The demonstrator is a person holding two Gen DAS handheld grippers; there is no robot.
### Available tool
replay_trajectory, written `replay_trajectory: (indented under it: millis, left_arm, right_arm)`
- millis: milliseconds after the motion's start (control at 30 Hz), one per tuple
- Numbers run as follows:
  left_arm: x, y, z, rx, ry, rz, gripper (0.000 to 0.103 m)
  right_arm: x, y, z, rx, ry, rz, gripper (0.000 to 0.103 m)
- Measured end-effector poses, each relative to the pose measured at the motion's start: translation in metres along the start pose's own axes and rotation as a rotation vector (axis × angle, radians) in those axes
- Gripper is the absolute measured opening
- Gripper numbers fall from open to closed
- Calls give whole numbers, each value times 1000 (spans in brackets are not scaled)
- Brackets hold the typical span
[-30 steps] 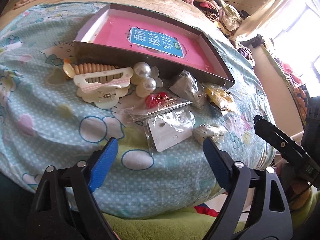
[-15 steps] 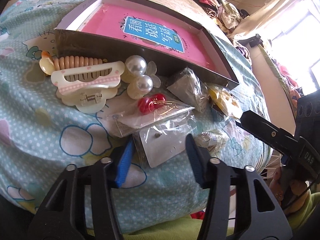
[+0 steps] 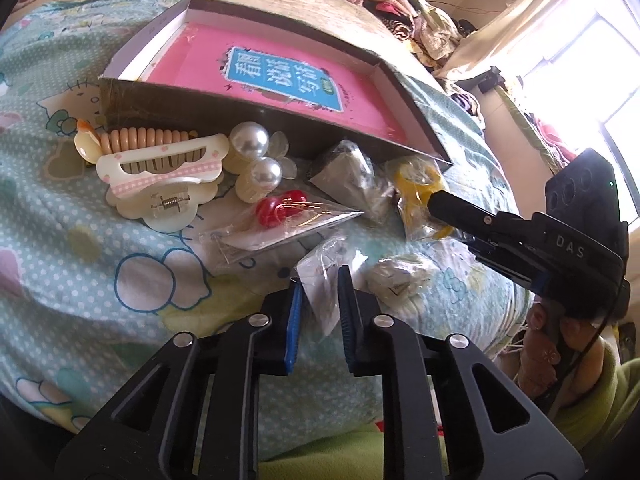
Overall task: Organize jewelry
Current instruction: 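Carry both bags over the pink box and open both tools to drop them inside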
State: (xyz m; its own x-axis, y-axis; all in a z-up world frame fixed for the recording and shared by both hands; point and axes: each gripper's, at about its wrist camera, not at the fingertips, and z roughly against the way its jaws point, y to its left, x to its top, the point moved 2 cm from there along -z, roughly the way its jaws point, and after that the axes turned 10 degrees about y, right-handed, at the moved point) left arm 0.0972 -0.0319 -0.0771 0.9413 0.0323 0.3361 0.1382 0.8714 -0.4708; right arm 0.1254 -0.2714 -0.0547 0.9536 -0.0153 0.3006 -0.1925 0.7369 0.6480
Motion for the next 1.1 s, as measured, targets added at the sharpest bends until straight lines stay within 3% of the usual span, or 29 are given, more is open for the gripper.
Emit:
replay_trajectory:
  millis: [367, 733, 1100]
  left_arm:
    - [2, -14, 41, -1, -105, -33, 7]
    - [35, 4, 76, 56, -195, -17, 7]
    - [75, 33, 81, 133, -251, 31, 7]
  right_arm:
    - [2, 23, 39, -76, -119, 169, 17]
    - [31, 34, 48, -139, -210, 241, 17]
    - [59, 27, 41, -180, -248, 267, 17]
